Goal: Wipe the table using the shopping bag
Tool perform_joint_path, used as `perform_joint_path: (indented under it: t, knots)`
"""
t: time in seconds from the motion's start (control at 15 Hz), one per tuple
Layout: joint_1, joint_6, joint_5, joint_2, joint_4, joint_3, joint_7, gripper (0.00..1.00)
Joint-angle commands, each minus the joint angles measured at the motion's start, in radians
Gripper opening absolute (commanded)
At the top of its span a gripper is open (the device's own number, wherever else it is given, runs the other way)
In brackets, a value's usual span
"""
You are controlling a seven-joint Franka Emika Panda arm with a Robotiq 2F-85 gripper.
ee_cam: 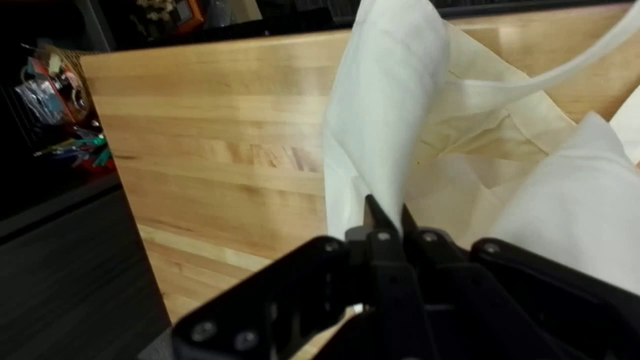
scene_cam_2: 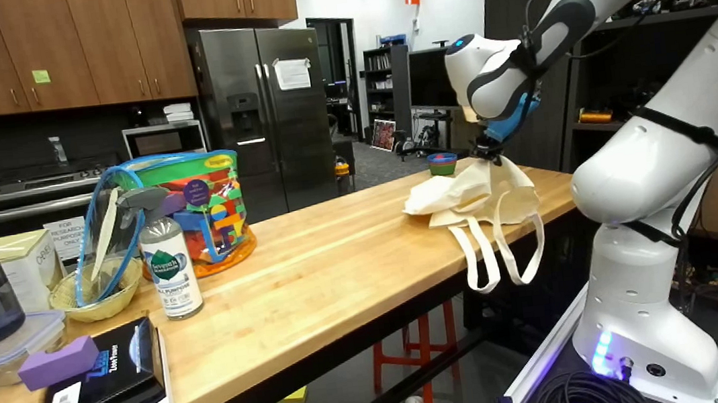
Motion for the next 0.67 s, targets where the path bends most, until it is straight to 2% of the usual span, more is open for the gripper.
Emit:
perform_joint_path:
  t: [0.0, 0.13, 0.27, 0.6]
  knots:
    - [-0.083, 0.004, -0.076, -0.089, -0.056, -0.055, -0.008, 0.00]
    - [-0.108, 0.011, -0.106, -0.088, -0.047, -0.077, -0.006, 0.00]
    - [-0.103, 0.014, -0.113, -0.059, -0.010, -0.076, 0.001, 0.00]
    - [-0.032, 0.014, -0.070, 0.099, 0.147, -0.026, 0.020, 0.00]
